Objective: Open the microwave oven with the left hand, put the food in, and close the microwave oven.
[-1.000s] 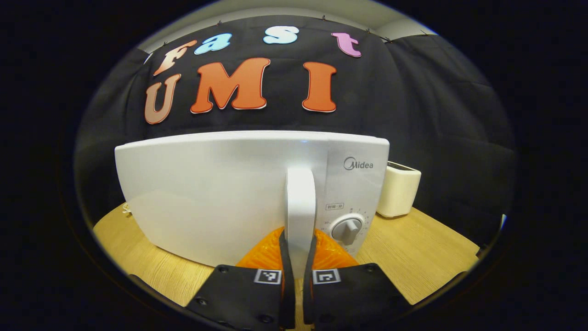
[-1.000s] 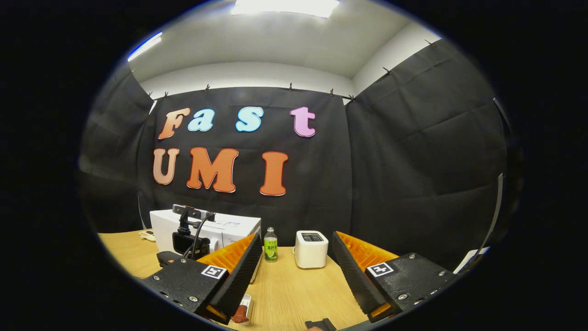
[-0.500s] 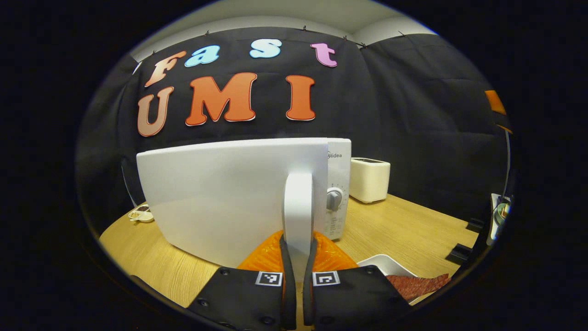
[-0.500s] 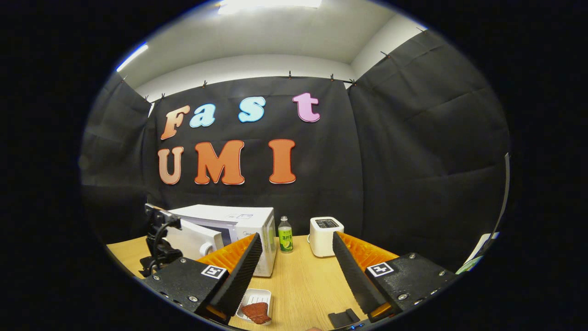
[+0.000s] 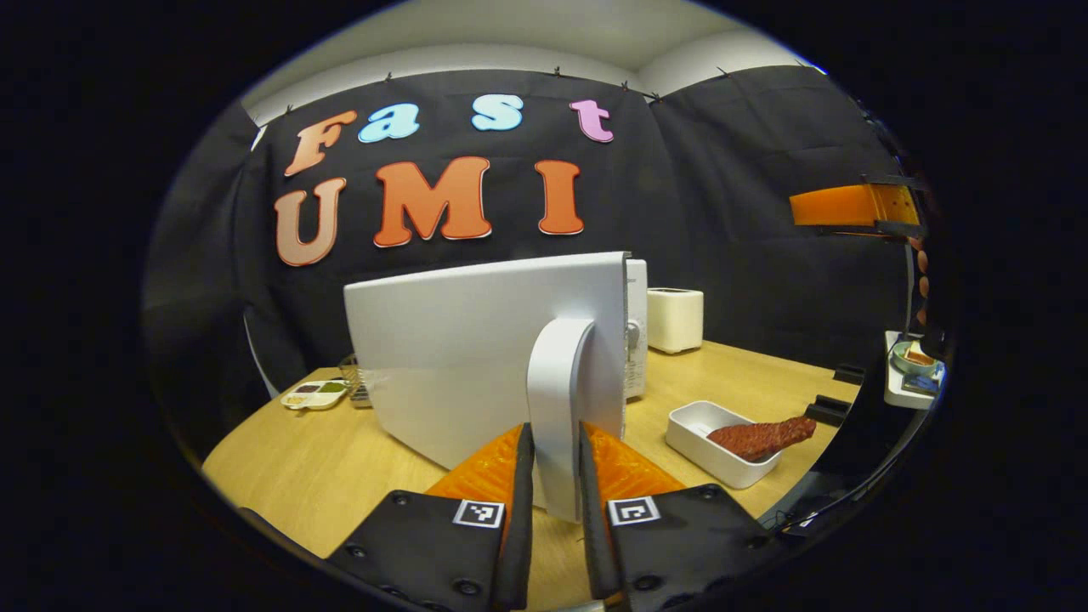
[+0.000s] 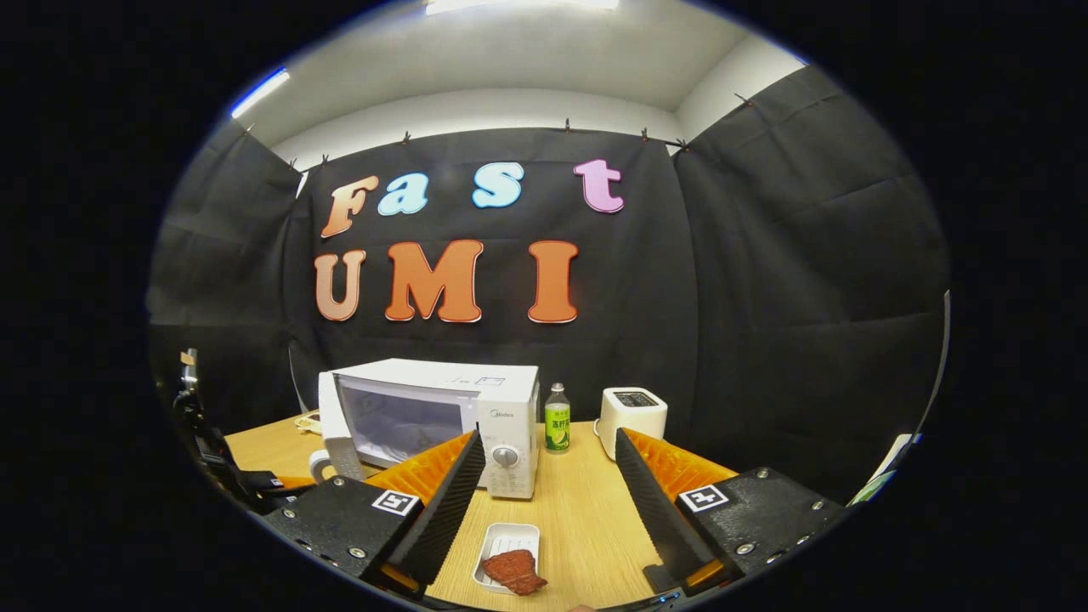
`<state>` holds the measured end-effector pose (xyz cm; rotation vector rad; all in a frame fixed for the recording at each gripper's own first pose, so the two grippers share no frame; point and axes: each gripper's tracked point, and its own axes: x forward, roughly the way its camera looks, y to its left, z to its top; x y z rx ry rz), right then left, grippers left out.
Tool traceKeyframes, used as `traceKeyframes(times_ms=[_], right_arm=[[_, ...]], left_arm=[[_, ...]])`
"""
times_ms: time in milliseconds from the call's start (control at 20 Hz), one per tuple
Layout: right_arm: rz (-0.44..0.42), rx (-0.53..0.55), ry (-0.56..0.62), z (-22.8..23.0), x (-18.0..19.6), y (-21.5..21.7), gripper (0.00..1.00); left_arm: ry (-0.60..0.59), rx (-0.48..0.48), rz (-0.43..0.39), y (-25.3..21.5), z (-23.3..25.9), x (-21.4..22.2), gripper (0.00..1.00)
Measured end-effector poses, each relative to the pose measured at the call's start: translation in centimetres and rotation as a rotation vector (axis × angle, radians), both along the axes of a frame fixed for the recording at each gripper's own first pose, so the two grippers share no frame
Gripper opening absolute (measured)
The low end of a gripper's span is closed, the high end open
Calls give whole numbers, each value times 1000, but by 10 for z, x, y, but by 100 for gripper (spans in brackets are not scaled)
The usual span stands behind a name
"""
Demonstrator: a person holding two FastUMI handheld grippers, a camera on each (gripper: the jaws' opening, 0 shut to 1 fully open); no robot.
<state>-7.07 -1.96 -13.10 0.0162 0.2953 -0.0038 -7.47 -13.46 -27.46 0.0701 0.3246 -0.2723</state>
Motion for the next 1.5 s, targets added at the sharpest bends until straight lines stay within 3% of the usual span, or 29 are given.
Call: traceKeyframes(times_ms=[50, 100, 150, 200, 250, 300, 350, 400, 500, 550, 700, 750, 900, 950, 1000, 1150, 1350, 1400, 1500], right_arm=[[6, -6, 17, -5, -3, 6, 96], [8, -12, 34, -11, -5, 10, 96], [4, -19, 49, -15, -7, 13, 95], [0, -23, 62, -19, -9, 16, 95], [-2, -26, 75, -23, -11, 20, 96], [-3, -27, 86, -26, -13, 24, 96], [-2, -30, 96, -30, -17, 29, 95], [-3, -36, 107, -33, -19, 32, 95], [-7, -51, 129, -41, -21, 37, 96], [-7, -57, 142, -46, -22, 40, 96], [-5, -71, 176, -59, -28, 49, 96], [-8, -78, 184, -62, -28, 51, 100], [-22, -85, 224, -78, -33, 53, 96], [-27, -84, 240, -84, -35, 55, 96], [-36, -83, 253, -89, -37, 54, 96], [-79, -78, 298, -108, -45, 48, 96], [-154, -87, 355, -133, -57, 28, 96], [-174, -89, 371, -140, -58, 22, 96], [-209, -79, 414, -156, -63, 10, 96]], left_arm=[[-7, 20, 20, 16, 2, -7, 32], [-8, 31, 33, 30, 4, -14, 36], [-15, 35, 55, 47, 5, -19, 29], [-20, 34, 75, 63, 6, -24, 46], [-22, 24, 95, 78, 7, -27, 41], [-23, 18, 117, 94, 8, -30, 58], [-19, 11, 140, 111, 6, -34, 52], [-20, 6, 158, 124, 6, -38, 67], [-30, 3, 192, 151, 8, -46, 72], [-32, -2, 205, 162, 9, -51, 68], [-57, -27, 236, 192, 14, -71, 68], [-69, -32, 253, 204, 18, -77, 68], [-92, -34, 313, 242, 24, -87, 77], [-94, -35, 334, 254, 26, -89, 72], [-91, -34, 349, 267, 24, -88, 77], [-61, -32, 381, 292, 12, -75, 72], [-13, -34, 402, 308, -4, -57, 80], [-5, -36, 407, 311, -6, -54, 87], [-1, -38, 420, 314, -6, -49, 83]])
